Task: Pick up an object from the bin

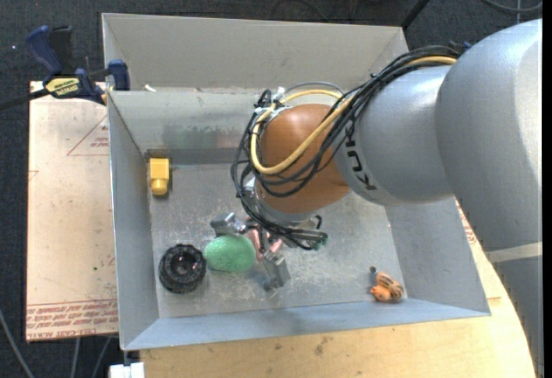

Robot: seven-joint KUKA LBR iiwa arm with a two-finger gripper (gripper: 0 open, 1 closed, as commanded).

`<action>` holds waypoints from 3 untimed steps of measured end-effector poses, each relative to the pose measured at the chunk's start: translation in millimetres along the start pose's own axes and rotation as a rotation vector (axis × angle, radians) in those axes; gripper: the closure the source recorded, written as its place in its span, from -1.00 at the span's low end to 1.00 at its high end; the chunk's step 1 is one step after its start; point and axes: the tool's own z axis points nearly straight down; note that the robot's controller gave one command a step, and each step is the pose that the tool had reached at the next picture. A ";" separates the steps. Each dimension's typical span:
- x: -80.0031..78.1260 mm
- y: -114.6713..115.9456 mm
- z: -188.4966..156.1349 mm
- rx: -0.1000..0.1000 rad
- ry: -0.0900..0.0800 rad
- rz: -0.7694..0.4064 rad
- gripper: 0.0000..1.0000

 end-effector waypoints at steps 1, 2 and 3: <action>9.1 11.6 0.4 -0.002 0.002 -0.150 1.00; 9.1 11.6 0.4 -0.002 0.002 -0.149 1.00; 5.5 48.4 -15.9 -0.003 0.004 -0.162 1.00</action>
Offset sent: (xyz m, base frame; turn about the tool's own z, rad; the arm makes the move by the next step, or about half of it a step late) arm 0.0000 0.0000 0.0000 0.0000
